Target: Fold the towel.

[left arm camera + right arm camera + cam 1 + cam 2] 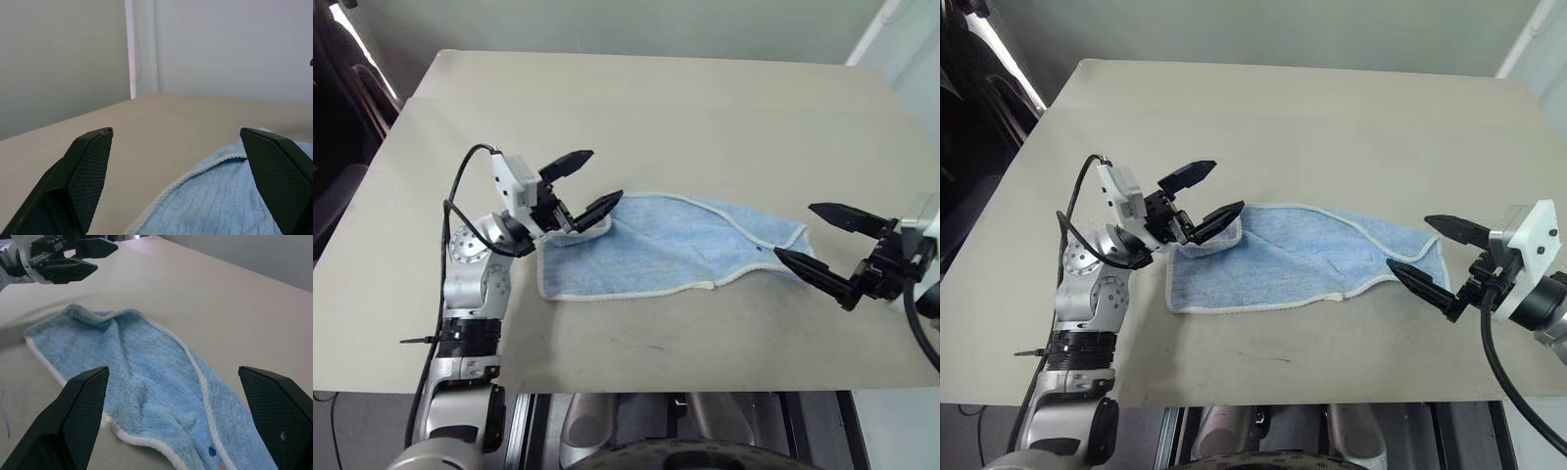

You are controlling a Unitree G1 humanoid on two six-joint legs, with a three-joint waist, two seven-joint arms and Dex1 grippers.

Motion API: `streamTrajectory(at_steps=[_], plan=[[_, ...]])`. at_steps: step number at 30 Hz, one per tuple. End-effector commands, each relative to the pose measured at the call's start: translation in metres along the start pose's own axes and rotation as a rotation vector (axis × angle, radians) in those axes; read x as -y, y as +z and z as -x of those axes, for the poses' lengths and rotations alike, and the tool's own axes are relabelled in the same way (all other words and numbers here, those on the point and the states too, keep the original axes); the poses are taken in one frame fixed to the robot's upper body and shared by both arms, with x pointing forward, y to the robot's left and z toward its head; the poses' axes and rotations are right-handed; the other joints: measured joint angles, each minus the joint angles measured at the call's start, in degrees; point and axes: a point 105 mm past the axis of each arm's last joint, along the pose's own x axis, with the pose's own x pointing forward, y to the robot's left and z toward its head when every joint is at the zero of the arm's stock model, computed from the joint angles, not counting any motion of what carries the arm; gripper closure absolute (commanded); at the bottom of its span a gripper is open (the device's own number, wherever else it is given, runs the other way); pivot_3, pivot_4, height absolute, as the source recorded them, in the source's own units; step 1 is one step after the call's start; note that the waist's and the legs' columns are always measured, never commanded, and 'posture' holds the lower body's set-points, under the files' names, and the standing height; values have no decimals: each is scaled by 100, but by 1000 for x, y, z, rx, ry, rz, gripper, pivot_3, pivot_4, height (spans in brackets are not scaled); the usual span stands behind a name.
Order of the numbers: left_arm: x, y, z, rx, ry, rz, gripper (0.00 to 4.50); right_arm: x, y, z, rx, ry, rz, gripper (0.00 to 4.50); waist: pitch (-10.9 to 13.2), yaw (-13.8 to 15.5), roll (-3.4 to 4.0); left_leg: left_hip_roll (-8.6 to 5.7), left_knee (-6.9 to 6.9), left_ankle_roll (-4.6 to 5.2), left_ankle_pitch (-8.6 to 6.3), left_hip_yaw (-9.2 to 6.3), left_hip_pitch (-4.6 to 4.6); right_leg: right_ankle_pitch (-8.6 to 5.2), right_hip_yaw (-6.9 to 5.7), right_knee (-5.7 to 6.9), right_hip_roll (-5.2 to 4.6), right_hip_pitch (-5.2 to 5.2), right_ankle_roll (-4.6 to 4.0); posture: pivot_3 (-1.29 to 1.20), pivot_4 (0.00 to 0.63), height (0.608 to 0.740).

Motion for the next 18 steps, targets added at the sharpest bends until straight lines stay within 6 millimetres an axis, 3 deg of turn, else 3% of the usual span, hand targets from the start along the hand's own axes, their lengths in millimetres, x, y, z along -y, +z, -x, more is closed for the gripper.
streamTrajectory(at_steps=[1,9,18], plan=[[1,10,2,19,-5,-28,0,0,7,-1,15,9,34,32,0,0,0,0,0,0,0,0,0,0,0,0,0,-1,0,0,150,697],[3,15,4,14,-28,-15,0,3,7,-2,18,20,37,32,0,3,0,0,0,0,0,-1,-2,1,0,1,0,-2,-2,0,150,697],[22,8,20,-112,-167,93,0,3,0,-6,-9,69,45,32,0,-9,0,2,-5,-5,-3,-2,-2,2,-1,1,0,-10,-17,0,150,697]])
